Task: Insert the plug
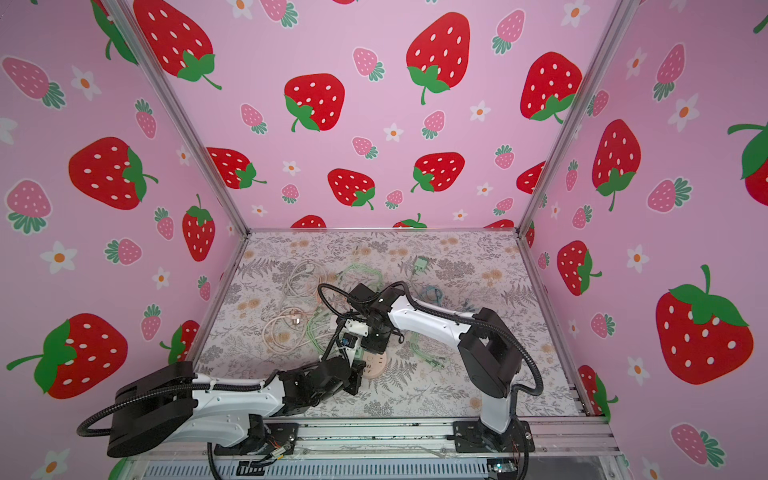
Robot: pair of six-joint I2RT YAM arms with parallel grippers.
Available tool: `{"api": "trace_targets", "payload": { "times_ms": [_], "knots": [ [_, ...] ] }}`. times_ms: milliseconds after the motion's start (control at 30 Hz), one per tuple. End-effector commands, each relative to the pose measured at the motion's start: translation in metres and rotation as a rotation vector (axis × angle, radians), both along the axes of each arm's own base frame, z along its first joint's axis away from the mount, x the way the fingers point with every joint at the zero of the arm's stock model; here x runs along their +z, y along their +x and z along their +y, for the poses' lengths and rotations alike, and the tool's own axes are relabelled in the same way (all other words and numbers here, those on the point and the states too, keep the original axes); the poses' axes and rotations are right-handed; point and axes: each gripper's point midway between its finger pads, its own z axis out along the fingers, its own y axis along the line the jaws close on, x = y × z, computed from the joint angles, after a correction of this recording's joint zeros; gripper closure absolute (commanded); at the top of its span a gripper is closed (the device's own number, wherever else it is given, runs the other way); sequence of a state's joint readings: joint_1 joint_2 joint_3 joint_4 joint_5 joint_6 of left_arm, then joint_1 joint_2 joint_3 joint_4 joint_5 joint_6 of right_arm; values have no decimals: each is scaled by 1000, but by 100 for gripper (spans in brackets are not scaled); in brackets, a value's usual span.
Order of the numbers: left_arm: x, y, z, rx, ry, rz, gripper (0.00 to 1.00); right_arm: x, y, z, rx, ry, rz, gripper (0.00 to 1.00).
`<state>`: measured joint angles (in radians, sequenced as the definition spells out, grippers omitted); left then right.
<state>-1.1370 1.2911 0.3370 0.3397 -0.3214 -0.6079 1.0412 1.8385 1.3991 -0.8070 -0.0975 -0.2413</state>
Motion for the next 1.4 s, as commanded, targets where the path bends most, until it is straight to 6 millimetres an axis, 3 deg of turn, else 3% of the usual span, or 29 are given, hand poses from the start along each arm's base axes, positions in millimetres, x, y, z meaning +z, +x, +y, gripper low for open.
{"api": "trace_targets", "payload": {
  "times_ms": [0, 400, 933, 1167, 1367],
  "knots": [
    [-32, -13, 27, 10, 121, 77, 100, -43, -10, -25, 11, -183, 34, 98],
    [-33, -16, 27, -2, 115, 82, 100, -56, -10, -29, -8, -231, 37, 98],
    [-31, -17, 31, 5, 102, 77, 100, -109, -15, -55, -12, -435, 59, 98],
    [-30, -18, 31, -2, 100, 76, 100, -121, -15, -71, -25, -525, 38, 98],
    [-29, -18, 31, -1, 100, 73, 100, -127, -20, -71, -31, -526, 59, 98]
  ]
}}
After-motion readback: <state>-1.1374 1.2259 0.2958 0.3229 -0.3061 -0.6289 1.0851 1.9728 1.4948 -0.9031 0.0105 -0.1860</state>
